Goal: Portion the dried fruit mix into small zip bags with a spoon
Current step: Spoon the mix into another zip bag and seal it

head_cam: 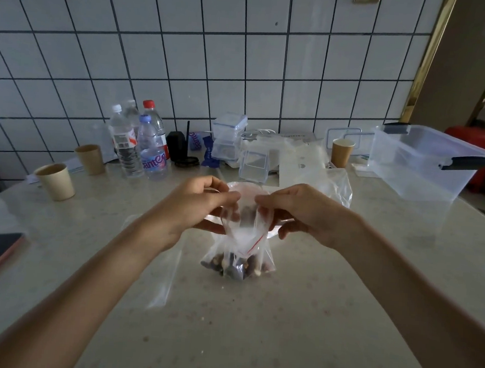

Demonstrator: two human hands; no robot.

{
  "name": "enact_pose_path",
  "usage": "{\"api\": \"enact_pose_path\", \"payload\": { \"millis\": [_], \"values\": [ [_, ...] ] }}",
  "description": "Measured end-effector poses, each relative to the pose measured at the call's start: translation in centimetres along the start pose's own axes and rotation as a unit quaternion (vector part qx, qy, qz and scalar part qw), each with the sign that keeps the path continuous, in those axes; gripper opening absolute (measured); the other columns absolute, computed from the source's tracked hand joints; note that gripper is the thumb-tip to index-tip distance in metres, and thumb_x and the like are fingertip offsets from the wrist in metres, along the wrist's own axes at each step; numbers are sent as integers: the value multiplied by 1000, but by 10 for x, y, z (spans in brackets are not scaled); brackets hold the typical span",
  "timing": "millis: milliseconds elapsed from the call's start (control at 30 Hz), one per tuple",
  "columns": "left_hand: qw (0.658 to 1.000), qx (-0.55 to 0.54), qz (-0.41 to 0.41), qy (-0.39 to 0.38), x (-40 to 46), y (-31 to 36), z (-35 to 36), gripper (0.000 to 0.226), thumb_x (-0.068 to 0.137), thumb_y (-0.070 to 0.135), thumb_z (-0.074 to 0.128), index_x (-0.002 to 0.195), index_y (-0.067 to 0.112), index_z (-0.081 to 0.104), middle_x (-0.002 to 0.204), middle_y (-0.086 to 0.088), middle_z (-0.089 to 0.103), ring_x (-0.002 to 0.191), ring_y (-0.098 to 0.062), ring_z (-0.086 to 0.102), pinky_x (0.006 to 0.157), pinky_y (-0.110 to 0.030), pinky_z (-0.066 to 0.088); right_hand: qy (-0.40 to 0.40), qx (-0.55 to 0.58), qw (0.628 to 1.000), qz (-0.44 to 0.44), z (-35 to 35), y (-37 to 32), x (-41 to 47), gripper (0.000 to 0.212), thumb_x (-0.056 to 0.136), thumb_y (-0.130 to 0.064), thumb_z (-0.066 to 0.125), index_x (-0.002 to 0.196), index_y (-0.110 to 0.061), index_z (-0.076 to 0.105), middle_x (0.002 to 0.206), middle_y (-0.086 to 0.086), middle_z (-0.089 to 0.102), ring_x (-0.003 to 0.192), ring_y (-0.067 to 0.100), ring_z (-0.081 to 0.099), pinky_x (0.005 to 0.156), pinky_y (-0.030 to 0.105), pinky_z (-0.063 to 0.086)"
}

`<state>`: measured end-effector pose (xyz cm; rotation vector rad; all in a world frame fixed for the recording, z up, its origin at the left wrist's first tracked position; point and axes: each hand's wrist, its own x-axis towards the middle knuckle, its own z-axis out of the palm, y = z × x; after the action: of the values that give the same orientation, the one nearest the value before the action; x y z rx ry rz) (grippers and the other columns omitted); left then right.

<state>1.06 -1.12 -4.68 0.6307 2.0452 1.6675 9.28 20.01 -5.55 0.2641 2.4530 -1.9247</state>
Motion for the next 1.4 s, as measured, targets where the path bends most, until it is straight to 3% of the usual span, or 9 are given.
{"api": "enact_pose_path", "payload": {
  "millis": [200, 400, 600, 733, 767, 867, 1000, 1233, 1400],
  "values": [
    [983, -152, -36, -99, -3, 0, -21, 25, 76, 15, 83, 99, 17, 74, 100, -6, 78, 85, -17, 76, 71, -40, 64, -109, 180, 977, -13, -15, 12, -5, 24, 84, -30, 77, 95, -9, 79, 95, 10, 74, 79, 18, 69, 67, 29, 59],
    [994, 68, 72, 39, -10, 3, -18, 44, 58, 22, 95, 93, 12, 71, 83, -6, 79, 66, -19, 76, 55, -31, 61, 1, -1, 994, -107, -8, 5, -14, 8, 86, 0, 79, 89, 2, 71, 71, 10, 71, 60, 26, 70, 57, 37, 62],
    [868, 391, 270, 146, -22, 10, 4, 29, 75, -5, 80, 84, 20, 67, 65, 8, 63, 56, -13, 62, 54, -33, 53, 171, -313, 903, -239, 24, -1, -26, 29, 83, 0, 69, 90, -20, 50, 59, -8, 53, 52, 18, 60, 45, 34, 50],
    [820, 440, 324, 168, -23, 12, 12, 30, 79, -5, 73, 87, 21, 61, 63, 11, 54, 60, -6, 54, 53, -28, 44, 246, -338, 871, -259, 34, 3, -22, 11, 91, -11, 56, 95, -19, 50, 58, -6, 56, 47, 14, 52, 43, 23, 32],
    [822, 430, 326, 180, -21, 11, 11, 27, 82, 2, 77, 86, 22, 59, 62, 11, 54, 59, -4, 54, 53, -26, 41, 253, -327, 880, -235, 32, 2, -21, 4, 95, -18, 53, 93, -16, 52, 57, -3, 59, 45, 16, 56, 43, 26, 35],
    [854, 400, 262, 202, -14, 5, 6, 30, 92, 35, 77, 79, 20, 54, 60, 7, 59, 55, -9, 59, 55, -27, 44, 209, -259, 935, -121, 23, 2, -21, 35, 104, -37, 50, 85, -9, 57, 49, 7, 65, 38, 21, 65, 43, 28, 47],
    [974, 196, 24, 113, -13, -11, 5, 56, 94, 59, 64, 85, 4, 65, 64, -5, 71, 61, -23, 77, 61, -44, 65, 114, -53, 992, 7, 19, 7, -24, 47, 103, -49, 54, 86, -6, 63, 70, 13, 75, 62, 36, 76, 50, 36, 57],
    [1000, -4, -15, -25, -28, -36, 0, 46, 77, 38, 83, 112, 8, 75, 101, -10, 81, 94, -23, 79, 70, -31, 64, -49, 177, 983, 5, 6, 30, -33, 29, 92, -23, 76, 111, -1, 76, 115, 20, 76, 106, 32, 76, 71, 35, 63],
    [992, -123, -5, -28, -30, -46, -5, 43, 77, 21, 86, 115, 3, 75, 108, -20, 79, 102, -28, 78, 78, -28, 63, -60, 286, 956, 0, 6, 45, -33, 38, 84, -16, 78, 117, 2, 74, 121, 22, 74, 110, 32, 74, 73, 29, 62]
  ]
}}
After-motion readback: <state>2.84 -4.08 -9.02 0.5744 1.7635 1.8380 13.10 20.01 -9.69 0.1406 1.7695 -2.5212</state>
